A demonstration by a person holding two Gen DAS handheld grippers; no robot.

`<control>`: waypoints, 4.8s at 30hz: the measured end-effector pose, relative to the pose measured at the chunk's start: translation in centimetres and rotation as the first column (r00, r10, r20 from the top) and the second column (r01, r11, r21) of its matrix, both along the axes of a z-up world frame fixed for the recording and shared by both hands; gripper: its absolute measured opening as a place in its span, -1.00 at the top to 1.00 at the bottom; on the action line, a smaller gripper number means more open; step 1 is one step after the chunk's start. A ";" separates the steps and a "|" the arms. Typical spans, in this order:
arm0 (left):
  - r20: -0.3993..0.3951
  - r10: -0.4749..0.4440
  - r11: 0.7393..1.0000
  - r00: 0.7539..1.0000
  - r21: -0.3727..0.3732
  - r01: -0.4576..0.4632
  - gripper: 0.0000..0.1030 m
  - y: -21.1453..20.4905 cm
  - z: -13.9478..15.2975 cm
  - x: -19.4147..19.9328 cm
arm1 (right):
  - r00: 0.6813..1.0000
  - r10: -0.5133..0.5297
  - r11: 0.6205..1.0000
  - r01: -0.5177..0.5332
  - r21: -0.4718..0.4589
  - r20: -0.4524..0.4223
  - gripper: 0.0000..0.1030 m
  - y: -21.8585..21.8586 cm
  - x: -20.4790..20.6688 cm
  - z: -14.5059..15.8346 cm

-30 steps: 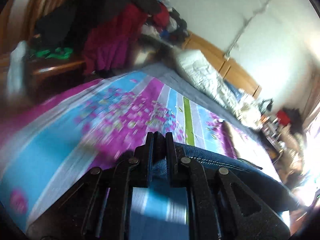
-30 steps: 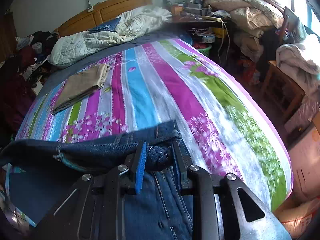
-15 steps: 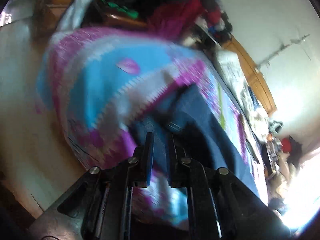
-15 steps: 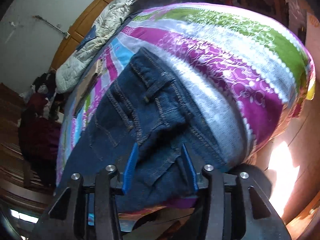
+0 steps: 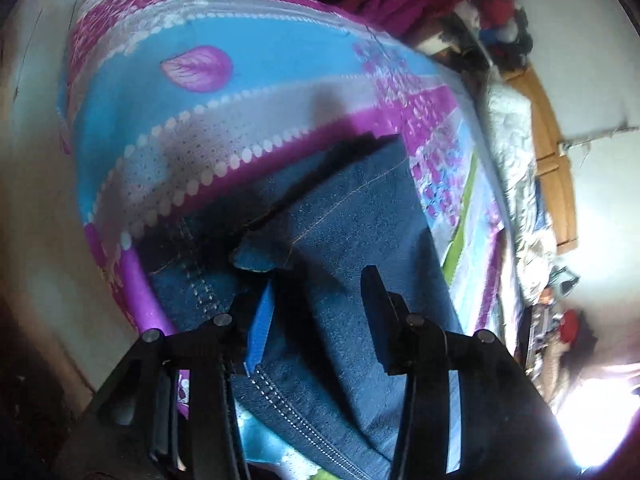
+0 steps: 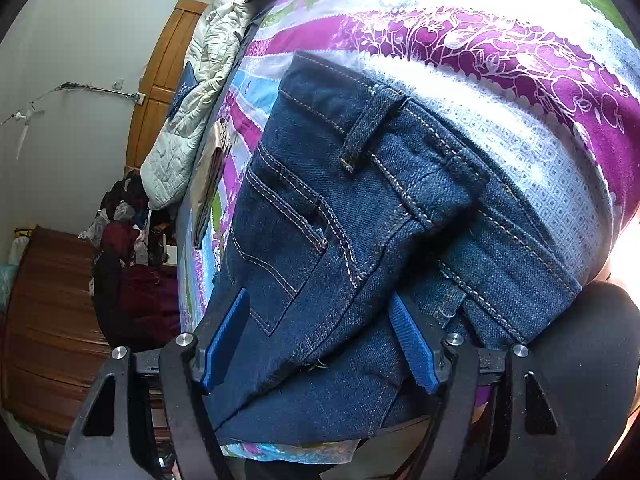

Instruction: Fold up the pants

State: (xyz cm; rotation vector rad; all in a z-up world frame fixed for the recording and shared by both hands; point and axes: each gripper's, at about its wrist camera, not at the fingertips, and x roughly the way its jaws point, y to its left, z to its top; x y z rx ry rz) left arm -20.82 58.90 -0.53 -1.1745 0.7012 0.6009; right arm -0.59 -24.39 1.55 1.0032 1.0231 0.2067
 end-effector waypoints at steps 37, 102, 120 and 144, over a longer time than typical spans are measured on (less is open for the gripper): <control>0.223 0.017 0.994 0.975 -0.111 0.008 0.93 0.3 -4.2 -6.4 | 0.999 0.003 0.963 0.009 -0.268 0.047 0.87 -1.9 -1.0 3.3; 0.286 -0.379 0.921 0.880 0.025 0.389 0.16 -20.4 -4.8 -1.9 | 0.088 0.951 -0.294 -0.037 -0.955 -0.296 0.26 38.1 -15.5 -1.2; 0.374 -0.331 0.932 0.866 -0.015 0.363 0.16 -20.3 -5.7 -3.2 | 0.038 0.940 -0.337 -0.076 -0.939 -0.340 0.78 37.9 -17.9 -2.6; 0.427 -0.290 0.935 0.856 -0.067 0.350 0.16 -19.8 -6.6 -4.4 | 0.297 0.905 -0.166 -0.412 -0.896 -0.305 1.00 38.5 16.4 -1.5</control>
